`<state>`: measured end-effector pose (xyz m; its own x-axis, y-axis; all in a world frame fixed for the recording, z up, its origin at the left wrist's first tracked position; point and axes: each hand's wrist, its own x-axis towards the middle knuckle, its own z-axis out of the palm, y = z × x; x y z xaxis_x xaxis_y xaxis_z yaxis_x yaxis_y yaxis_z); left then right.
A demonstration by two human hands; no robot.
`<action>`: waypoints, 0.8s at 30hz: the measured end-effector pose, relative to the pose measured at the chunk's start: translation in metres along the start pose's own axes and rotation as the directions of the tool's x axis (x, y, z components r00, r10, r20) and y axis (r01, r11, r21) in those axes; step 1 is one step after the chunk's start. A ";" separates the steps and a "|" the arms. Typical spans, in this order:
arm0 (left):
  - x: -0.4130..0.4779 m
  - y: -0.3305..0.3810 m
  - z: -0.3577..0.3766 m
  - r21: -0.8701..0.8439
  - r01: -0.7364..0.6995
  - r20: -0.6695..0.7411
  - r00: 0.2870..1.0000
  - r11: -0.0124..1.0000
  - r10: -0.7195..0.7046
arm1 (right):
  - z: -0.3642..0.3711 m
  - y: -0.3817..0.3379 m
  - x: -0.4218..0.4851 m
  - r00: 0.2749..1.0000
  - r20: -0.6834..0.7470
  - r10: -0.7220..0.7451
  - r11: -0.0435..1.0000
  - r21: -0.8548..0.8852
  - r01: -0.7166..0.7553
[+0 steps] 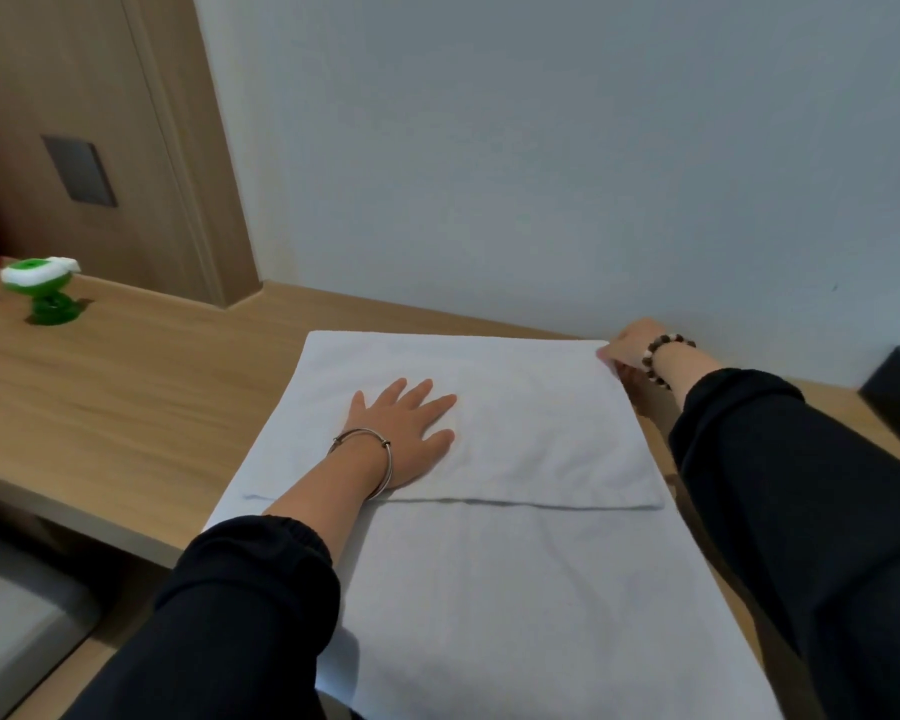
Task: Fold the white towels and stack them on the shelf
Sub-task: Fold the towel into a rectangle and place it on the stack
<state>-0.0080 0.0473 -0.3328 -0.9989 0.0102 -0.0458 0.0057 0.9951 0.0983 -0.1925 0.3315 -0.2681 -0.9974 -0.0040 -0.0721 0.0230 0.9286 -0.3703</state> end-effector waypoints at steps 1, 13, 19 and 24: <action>0.000 0.000 0.000 0.001 0.000 0.000 1.000 1.000 0.000 | 0.003 -0.002 -0.002 0.997 -0.072 -0.028 0.999 -0.039 0.026; 0.004 0.000 0.001 0.050 0.020 0.020 1.000 0.999 -0.021 | 0.087 -0.057 -0.106 0.924 0.177 -0.339 0.889 -0.261 0.376; -0.004 0.001 -0.004 0.083 0.225 -0.035 0.974 0.971 -0.223 | 0.093 -0.046 -0.105 0.925 0.147 -0.350 0.876 -0.299 0.379; -0.013 -0.014 -0.001 0.080 0.208 0.044 0.976 0.975 -0.211 | 0.094 -0.043 -0.091 0.925 0.134 -0.355 0.875 -0.299 0.380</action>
<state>0.0044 0.0333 -0.3322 -0.9745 -0.1962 -0.1088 -0.1981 0.9802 0.0064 -0.0960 0.2569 -0.3327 -0.9217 -0.3835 -0.0591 -0.3790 0.9224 -0.0745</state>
